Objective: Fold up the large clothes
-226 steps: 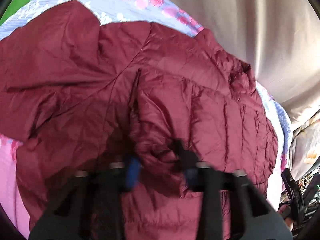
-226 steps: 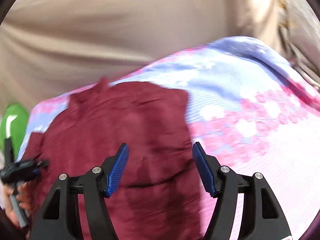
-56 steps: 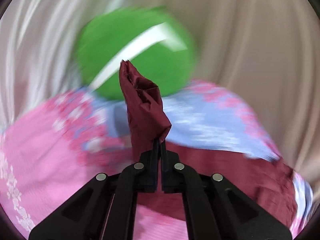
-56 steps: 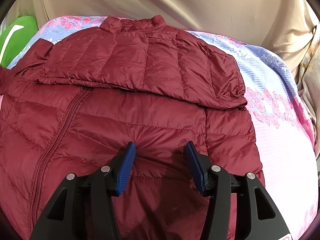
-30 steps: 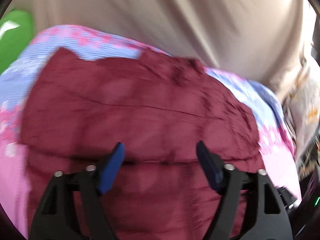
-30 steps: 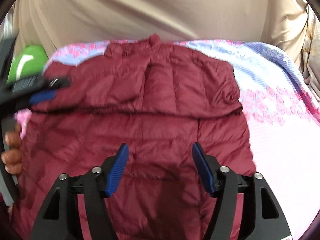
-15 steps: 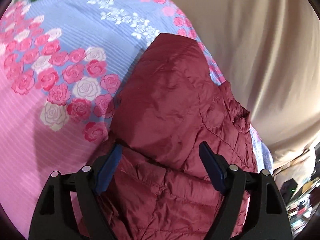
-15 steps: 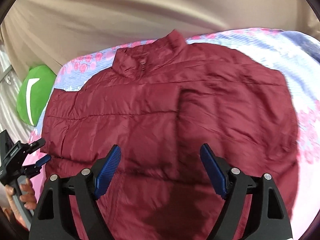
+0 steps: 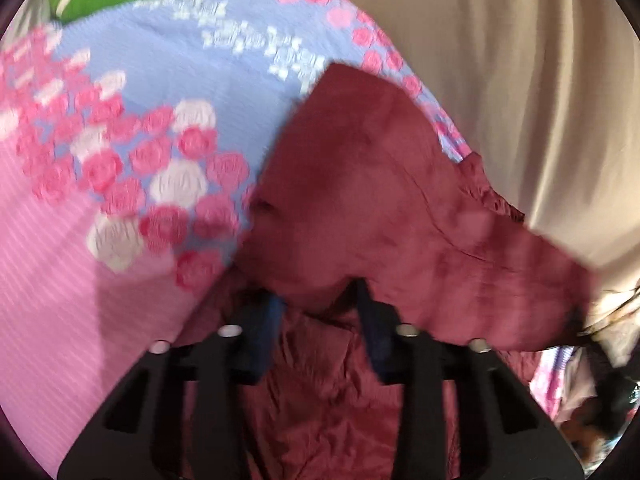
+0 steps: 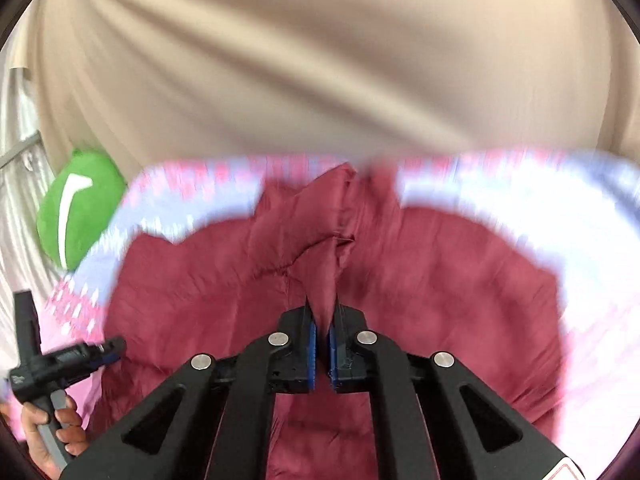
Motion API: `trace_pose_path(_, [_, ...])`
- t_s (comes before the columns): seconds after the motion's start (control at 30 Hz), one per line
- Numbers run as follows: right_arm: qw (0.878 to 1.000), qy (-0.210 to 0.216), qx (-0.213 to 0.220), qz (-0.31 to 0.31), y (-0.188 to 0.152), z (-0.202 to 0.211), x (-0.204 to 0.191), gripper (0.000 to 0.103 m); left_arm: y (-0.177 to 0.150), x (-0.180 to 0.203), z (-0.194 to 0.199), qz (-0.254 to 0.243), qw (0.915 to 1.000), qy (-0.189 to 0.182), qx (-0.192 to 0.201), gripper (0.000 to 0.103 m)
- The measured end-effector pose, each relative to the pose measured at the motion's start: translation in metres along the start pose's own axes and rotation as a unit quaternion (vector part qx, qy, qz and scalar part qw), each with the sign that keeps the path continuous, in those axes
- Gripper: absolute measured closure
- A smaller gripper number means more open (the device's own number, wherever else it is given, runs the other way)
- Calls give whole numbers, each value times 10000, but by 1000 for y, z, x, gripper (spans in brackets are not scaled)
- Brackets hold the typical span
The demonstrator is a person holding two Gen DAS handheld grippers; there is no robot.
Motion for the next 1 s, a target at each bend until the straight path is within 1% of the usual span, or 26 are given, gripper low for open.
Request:
trace_pose_path(0.03, [9993,-95,336,125,16,21,0,99,1,2,0,-41,10000,50,43,76])
trace_pose_path(0.07, [9986,-155,487,158,22,31,3,99,3,4,-2,-85,9999,107,76,77])
trace_pose_path(0.1, [9976,-252,614,184,28,39,8,99,2,6,-7,-125,9997,199,65,80])
trace_pose_path(0.13, [9969,-430,639,184,29,44,19,99,1,6,-11,-119,9996,244,38,81])
trace_pose_path(0.2, [9965,-729,420,0,18,36,47,99,-2,5,-20,-91,9995,284,-73,81])
trace_pose_path(0.23, [9963,-818,117,-218,5,22,68,99,-5,2,-22,-36,9996,255,-117,81])
trace_pose_path(0.27, [9957,-841,-105,-385,-6,12,80,99,-8,0,-21,-21,9997,217,-140,82])
trace_pose_path(0.3, [9945,-840,-290,-545,-17,2,92,99,-12,-2,-18,38,9998,114,-162,81])
trace_pose_path(0.33, [9931,-832,-446,-698,-29,-6,103,99,-15,-4,-13,114,9997,-83,-208,79])
trace_pose_path(0.37, [9917,-833,-527,-822,-38,-11,110,99,-19,-5,-10,196,9990,-265,-295,72])
trace_pose_path(0.4, [9913,-803,-545,-887,-43,-12,112,99,-23,-7,-7,315,9975,-473,-413,65])
trace_pose_path(0.43, [9910,-743,-566,-955,-49,-15,114,99,-28,-7,-3,434,9952,-692,-543,64])
trace_pose_path(0.47, [9910,-711,-576,-975,-51,-17,114,99,-31,-5,-2,443,9941,-785,-610,63])
trace_pose_path(0.57, [9925,-540,-544,-955,-51,-15,106,99,-38,9,-9,316,9917,-929,-826,48])
trace_pose_path(0.63, [9951,-350,-418,-825,-44,-10,87,99,-38,14,-19,322,9922,-828,-871,48])
trace_pose_path(0.7, [9972,-23,-254,-705,-30,0,65,99,-33,13,-25,446,9925,-815,-796,49])
trace_pose_path(0.73, [9974,251,-123,-662,-21,10,55,99,-27,13,-28,458,9935,-785,-693,50])
trace_pose_path(0.77, [9964,540,33,-645,-13,21,47,99,-21,10,-31,434,9955,-632,-553,63])
trace_pose_path(0.8, [9952,720,164,-649,-8,29,43,99,-14,7,-32,408,9975,-433,-370,86])
trace_pose_path(0.83, [9937,856,359,-635,-1,39,40,99,-6,1,-33,342,9992,-148,-121,94])
trace_pose_path(0.87, [9939,777,482,-612,2,45,41,99,1,-4,-34,319,9995,74,44,96])
trace_pose_path(0.9, [9953,538,561,-572,2,48,45,99,5,-12,-34,355,9990,213,150,96])
trace_pose_path(0.93, [9971,186,512,-530,-3,46,56,99,6,-15,-36,361,9989,237,174,96])
trace_pose_path(1.0, [9970,-533,-8,-553,-26,22,84,103,4,-19,-40,258,9989,365,171,99])
Point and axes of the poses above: each gripper's, at about its wrist camera, not at the fingertips, and z roughly against the way its jaws point, x to its right, y to its top, the point moved 4 cm from there along -z, roughly the way its jaws point, and after that the axes turned 10 degrees about y, right-handed, at the moved point
